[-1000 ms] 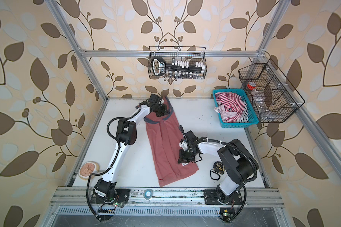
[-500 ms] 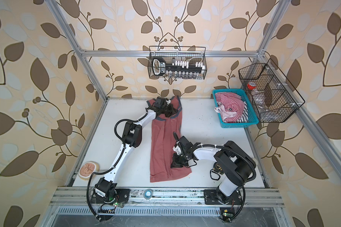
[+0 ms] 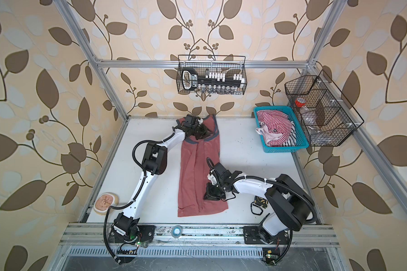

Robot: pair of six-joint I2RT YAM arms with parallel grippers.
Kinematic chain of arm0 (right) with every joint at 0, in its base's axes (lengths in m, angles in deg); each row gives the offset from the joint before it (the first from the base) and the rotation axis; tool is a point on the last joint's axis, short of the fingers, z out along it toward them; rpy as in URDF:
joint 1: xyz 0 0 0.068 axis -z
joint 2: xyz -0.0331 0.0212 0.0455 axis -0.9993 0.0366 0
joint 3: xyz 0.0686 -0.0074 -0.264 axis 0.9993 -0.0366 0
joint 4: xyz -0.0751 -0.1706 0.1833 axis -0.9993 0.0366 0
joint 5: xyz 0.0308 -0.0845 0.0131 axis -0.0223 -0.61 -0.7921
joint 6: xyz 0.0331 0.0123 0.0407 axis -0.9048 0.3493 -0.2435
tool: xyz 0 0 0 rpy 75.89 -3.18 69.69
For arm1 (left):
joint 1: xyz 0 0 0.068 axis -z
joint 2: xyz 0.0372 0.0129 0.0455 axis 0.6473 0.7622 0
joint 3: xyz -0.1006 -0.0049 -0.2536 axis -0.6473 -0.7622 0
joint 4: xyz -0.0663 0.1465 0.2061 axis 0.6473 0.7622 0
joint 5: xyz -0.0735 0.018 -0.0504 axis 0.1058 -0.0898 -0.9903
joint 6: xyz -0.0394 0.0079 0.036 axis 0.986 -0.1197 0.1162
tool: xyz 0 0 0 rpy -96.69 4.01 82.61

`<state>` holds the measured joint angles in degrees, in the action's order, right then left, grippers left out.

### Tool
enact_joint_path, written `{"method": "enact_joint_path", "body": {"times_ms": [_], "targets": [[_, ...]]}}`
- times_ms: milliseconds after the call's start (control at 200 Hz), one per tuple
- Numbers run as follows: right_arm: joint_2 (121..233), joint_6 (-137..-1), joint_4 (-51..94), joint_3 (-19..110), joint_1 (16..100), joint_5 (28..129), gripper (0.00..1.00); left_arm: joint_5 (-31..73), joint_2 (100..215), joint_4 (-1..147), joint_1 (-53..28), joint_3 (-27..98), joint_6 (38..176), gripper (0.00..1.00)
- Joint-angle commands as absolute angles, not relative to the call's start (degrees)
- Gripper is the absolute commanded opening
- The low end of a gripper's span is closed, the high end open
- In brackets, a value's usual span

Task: Fold and stack tank tops
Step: Rotate the tank top at the center of the table.

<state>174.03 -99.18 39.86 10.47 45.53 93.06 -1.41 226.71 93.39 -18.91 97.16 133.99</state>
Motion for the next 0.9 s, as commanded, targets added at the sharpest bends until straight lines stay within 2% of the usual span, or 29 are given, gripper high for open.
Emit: {"method": "enact_joint_path", "body": {"times_ms": [0, 130, 230, 340, 450, 695, 895], "targets": [[170.2, -97.7, 45.6, 14.2, 45.6, 88.9, 0.20, 1.8, 214.7, 99.5, -18.7, 97.7, 127.4, 0.43], [164.7, -94.9, 51.0, 16.2, 46.9, 86.8, 0.24, 3.3, 208.0, 109.2, -18.7, 96.5, 121.5, 0.45], [159.8, -91.8, 56.2, 15.5, 50.0, 84.5, 0.27, 9.9, 200.7, 121.2, -18.7, 92.2, 114.7, 0.46], [155.0, -88.6, 61.2, 12.9, 54.3, 83.3, 0.29, 18.0, 189.3, 130.2, -18.7, 78.8, 110.2, 0.47], [151.8, -86.2, 64.9, 10.8, 56.2, 82.4, 0.31, 21.7, 176.2, 132.7, -18.6, 61.2, 109.5, 0.47], [149.6, -85.0, 67.1, 4.6, 56.3, 82.4, 0.34, 20.9, 154.1, 136.5, -16.9, 32.2, 113.4, 0.48], [149.0, -85.4, 64.0, -0.1, 55.5, 83.8, 0.36, 13.7, 147.8, 130.5, -10.7, 18.6, 119.3, 0.48]]}}
